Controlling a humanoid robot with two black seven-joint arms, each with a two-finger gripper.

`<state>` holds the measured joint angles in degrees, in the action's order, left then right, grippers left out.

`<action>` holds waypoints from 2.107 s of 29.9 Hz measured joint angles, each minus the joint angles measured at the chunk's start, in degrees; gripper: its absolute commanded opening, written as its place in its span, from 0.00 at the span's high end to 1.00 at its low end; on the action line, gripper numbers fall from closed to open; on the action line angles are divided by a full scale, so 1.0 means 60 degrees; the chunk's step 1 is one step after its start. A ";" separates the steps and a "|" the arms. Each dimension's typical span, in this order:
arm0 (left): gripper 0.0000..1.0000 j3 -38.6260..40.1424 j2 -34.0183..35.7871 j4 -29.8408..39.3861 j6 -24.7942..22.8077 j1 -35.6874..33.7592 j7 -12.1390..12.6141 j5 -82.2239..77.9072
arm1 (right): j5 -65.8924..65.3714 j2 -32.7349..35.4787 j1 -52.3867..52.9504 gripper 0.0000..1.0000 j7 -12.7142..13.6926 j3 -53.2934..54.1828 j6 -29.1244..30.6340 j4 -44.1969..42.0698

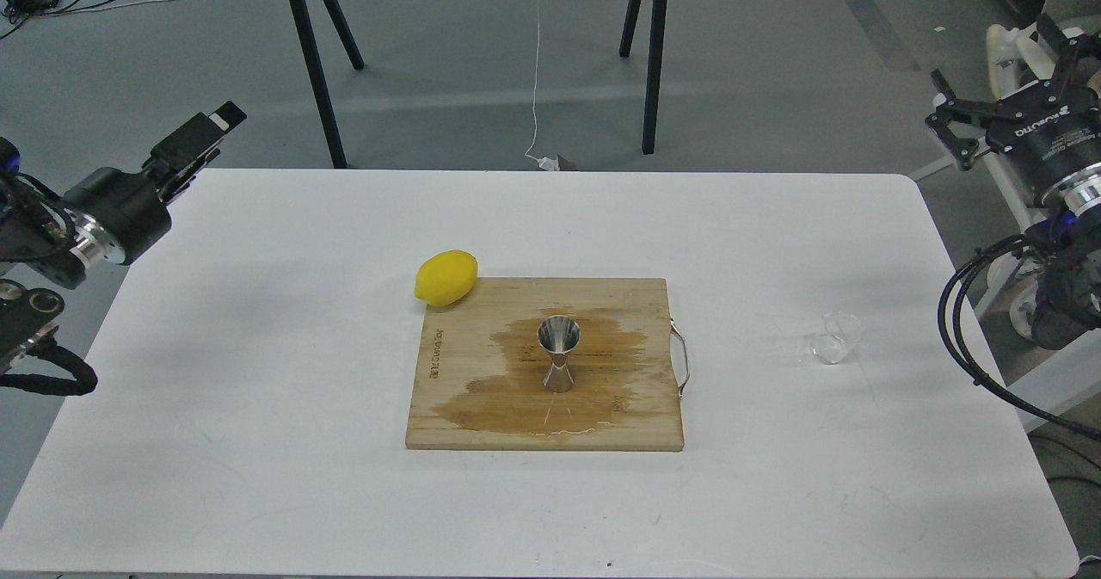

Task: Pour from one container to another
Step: 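Lower the right gripper toward the small clear glass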

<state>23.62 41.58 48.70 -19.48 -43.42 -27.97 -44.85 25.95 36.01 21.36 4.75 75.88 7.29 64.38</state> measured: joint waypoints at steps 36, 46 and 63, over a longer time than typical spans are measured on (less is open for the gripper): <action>0.08 0.0971 -0.0513 -0.0544 -0.1420 0.0511 -0.0006 0.5519 | 0.2379 -0.0959 -0.4868 0.01 0.0608 0.0511 -0.5224 0.1984; 0.08 0.0970 -0.0628 -0.0588 -0.1419 0.0613 -0.0006 0.5498 | 0.1266 -0.2123 -0.4062 0.01 0.0556 0.0215 -0.5341 0.1309; 0.08 0.0971 -0.0745 -0.0692 -0.1419 0.0832 -0.0005 0.5483 | 0.0779 -0.2756 -0.2832 0.01 0.0552 0.0206 -0.5218 0.0141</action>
<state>29.44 37.11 44.55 -28.00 -38.43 -28.00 -11.95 30.63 19.47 4.37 8.07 77.11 -24.01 65.23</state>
